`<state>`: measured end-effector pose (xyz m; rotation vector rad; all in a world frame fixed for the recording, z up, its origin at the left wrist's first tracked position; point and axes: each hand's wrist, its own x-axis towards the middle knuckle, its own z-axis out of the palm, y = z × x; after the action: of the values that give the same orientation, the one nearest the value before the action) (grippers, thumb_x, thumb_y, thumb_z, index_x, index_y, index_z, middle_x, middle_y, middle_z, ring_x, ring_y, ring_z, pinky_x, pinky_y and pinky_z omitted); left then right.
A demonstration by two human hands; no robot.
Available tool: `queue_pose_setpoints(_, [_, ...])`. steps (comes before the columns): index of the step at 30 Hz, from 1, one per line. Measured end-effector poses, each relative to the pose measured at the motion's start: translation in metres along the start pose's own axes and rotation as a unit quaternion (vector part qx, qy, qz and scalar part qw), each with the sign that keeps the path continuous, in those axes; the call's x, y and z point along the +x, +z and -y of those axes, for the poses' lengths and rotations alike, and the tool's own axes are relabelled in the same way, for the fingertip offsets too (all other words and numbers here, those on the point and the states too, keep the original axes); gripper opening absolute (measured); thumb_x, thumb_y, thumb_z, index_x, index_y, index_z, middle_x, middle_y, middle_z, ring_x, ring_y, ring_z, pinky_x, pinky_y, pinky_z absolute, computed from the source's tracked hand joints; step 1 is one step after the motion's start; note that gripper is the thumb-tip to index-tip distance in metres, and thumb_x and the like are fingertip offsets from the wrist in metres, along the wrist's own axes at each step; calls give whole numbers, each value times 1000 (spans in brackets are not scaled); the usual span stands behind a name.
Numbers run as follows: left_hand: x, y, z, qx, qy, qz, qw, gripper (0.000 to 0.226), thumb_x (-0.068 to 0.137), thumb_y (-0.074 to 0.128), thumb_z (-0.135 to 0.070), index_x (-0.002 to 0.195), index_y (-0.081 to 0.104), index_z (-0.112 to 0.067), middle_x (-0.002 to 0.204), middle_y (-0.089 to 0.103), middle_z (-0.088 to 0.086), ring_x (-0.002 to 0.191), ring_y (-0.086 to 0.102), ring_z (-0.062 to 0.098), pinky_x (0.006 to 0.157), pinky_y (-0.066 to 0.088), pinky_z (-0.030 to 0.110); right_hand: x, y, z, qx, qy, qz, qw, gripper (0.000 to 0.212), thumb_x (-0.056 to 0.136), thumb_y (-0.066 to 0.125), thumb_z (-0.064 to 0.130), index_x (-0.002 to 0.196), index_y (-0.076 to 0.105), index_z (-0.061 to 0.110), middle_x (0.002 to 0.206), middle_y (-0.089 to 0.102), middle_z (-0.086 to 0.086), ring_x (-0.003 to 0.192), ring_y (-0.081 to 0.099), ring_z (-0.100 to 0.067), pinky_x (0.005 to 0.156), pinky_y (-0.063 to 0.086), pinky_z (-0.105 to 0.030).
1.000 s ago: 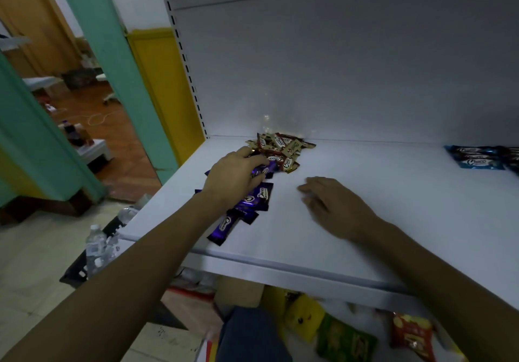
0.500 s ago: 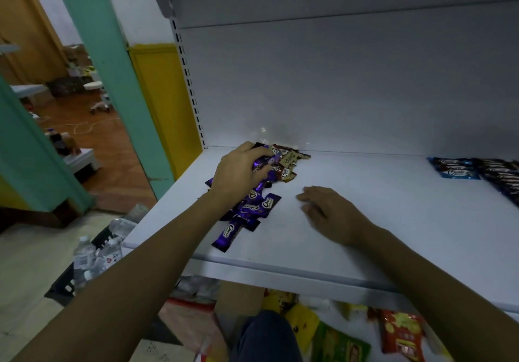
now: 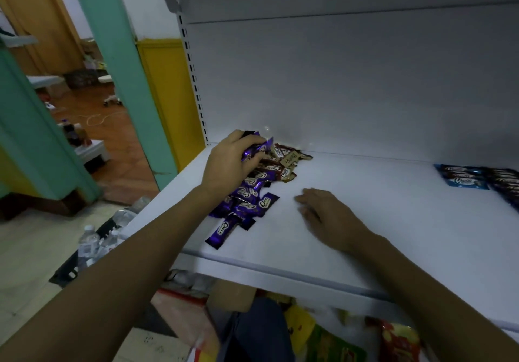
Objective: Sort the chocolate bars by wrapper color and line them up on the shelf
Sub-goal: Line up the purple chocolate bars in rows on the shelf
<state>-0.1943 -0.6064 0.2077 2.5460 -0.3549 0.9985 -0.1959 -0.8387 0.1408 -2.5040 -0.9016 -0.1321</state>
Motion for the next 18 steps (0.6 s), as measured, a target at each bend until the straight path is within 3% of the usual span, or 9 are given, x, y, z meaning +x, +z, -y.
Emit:
queue_pose_setpoints(2, [1,-4,-13,-38,-9,-9,999,27,87,69,-22,114,68,-16,106,65,4,89,61,15,75,44,16,1,-4,2,45,9,-17,999,33,100,43,23,128,57,11,132,55,-7,127,45,-18,98,25,-15])
queue_pose_setpoints(4, [3,-3,-34,-158,-69,-14,985,24,88,68,-21,112,68,-20,104,67,-4,89,61,8,76,48,14,2,-14,8,193,68,-76,976,27,102,41,22,113,64,15,110,65,-2,104,59,-16,88,38,-22])
queue_pose_setpoints(6, [5,4,-64,-336,-159,3,929,18,89,67,-19,108,67,-22,97,68,-7,83,65,5,66,54,20,0,-30,16,403,146,-150,891,24,102,39,24,105,63,19,100,68,-4,93,65,-21,82,47,-29])
queue_pose_setpoints(8, [3,21,-93,-449,-219,34,866,16,91,64,-16,107,67,-19,90,68,-2,75,66,8,52,52,23,-8,-45,19,520,198,-177,812,25,101,41,32,103,63,20,92,70,-5,81,67,-21,72,49,-31])
queue_pose_setpoints(10, [-1,43,-117,-500,-231,66,832,18,92,63,-14,109,67,-16,92,67,0,79,67,13,50,51,22,-19,-55,15,515,216,-191,807,25,97,47,37,101,64,19,85,70,-4,72,65,-18,63,48,-29])
queue_pose_setpoints(13, [-4,75,-141,-528,-209,129,813,20,91,64,-12,109,68,-19,96,68,3,81,66,18,50,50,22,-37,-70,0,479,245,-242,808,19,92,60,29,86,64,11,76,66,-10,66,61,-19,60,47,-31])
queue_pose_setpoints(16, [0,95,-159,-549,-194,200,788,27,88,66,-5,113,66,-14,95,68,6,74,65,14,51,48,20,-52,-83,-23,484,288,-275,779,17,89,63,18,74,61,9,68,61,-10,62,58,-23,60,51,-30])
queue_pose_setpoints(18, [4,104,-169,-572,-204,224,763,27,87,67,-6,113,66,-11,91,67,7,64,63,8,48,45,19,-58,-90,-35,507,305,-292,752,14,88,65,17,78,63,8,74,61,-14,65,58,-23,59,51,-26])
